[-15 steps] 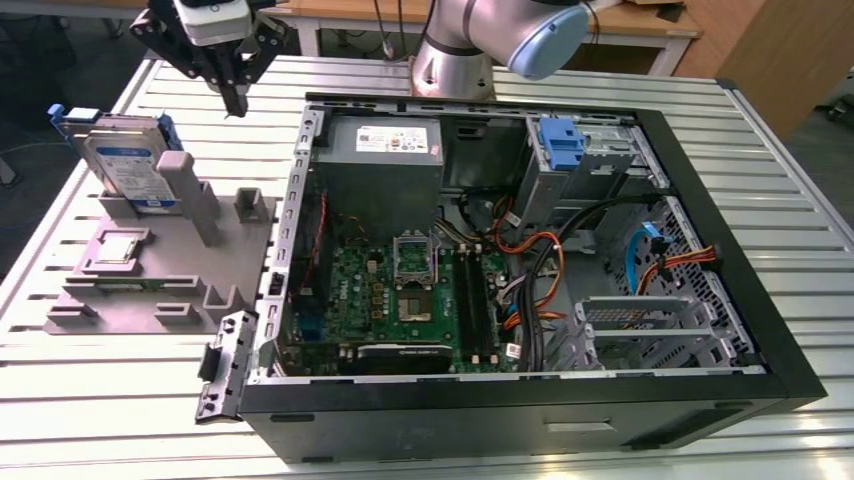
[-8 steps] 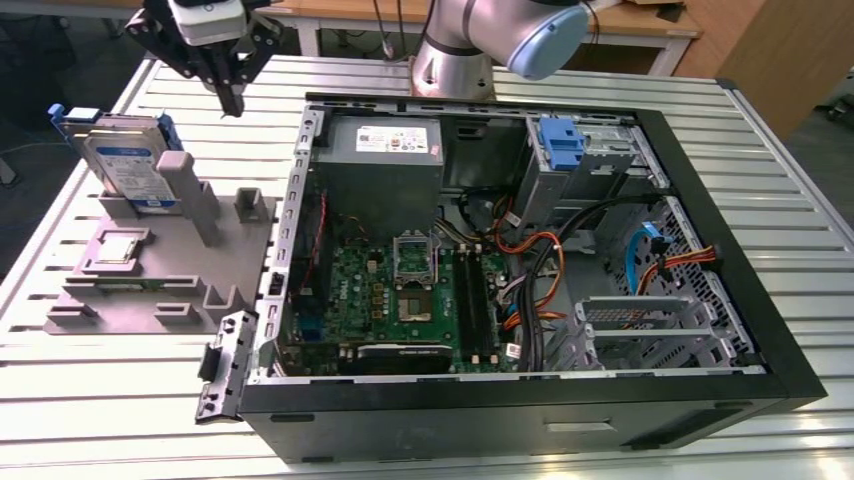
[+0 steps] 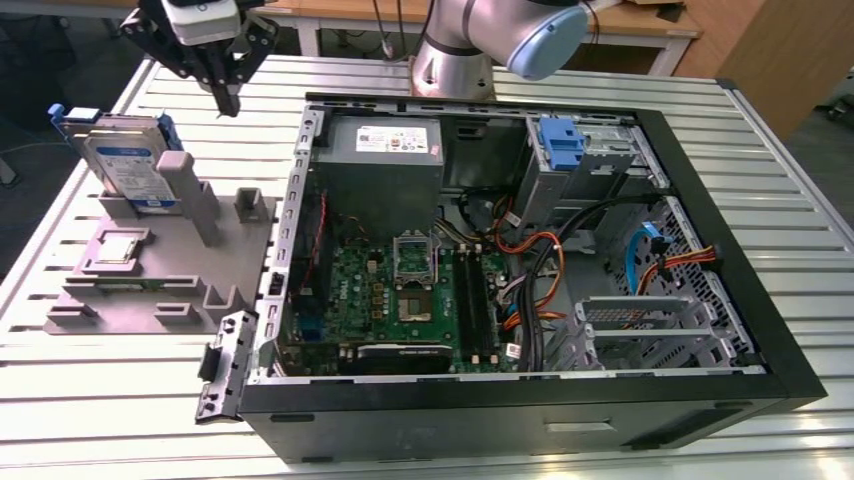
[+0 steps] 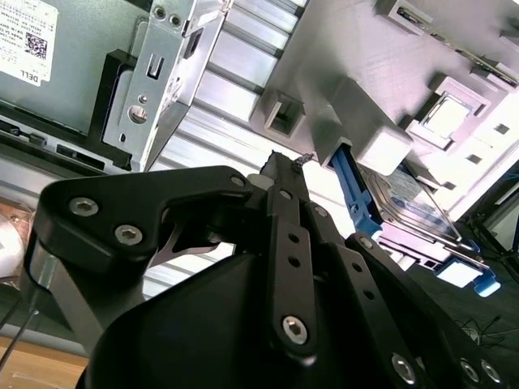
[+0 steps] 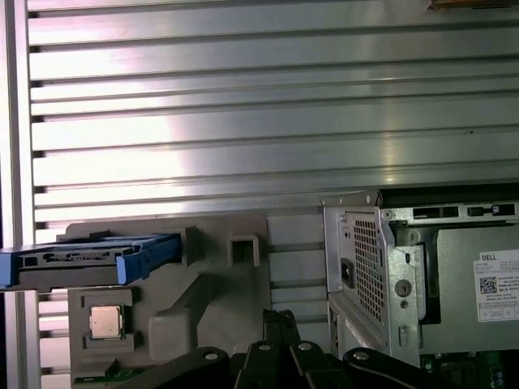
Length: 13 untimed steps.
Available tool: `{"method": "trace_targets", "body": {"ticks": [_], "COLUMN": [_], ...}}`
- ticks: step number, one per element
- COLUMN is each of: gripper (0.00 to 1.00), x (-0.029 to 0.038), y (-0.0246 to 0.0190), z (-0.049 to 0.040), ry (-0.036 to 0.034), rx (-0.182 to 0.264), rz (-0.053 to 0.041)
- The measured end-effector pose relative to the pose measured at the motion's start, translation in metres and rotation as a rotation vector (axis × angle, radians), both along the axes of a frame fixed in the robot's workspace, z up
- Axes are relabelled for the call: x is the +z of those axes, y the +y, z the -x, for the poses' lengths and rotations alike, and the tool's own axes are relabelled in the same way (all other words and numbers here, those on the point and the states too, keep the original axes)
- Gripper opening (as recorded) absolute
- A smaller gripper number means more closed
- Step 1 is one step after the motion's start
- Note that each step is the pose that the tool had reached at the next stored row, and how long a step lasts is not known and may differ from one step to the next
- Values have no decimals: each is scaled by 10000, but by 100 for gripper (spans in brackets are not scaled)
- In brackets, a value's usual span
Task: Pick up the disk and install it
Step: 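Reach for the disk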
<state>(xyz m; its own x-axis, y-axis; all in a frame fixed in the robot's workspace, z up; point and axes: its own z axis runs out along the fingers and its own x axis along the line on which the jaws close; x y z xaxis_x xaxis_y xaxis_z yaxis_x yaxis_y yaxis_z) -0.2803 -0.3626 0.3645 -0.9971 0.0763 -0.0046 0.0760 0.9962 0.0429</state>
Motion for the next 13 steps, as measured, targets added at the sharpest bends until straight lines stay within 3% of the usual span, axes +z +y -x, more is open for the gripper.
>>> {"method": "trace_targets", "body": {"ticks": [13], "gripper": [10], "x": [-7], "y": [0], "z": [44], "ry": [0], "rx": [0], "rz": [0]}}
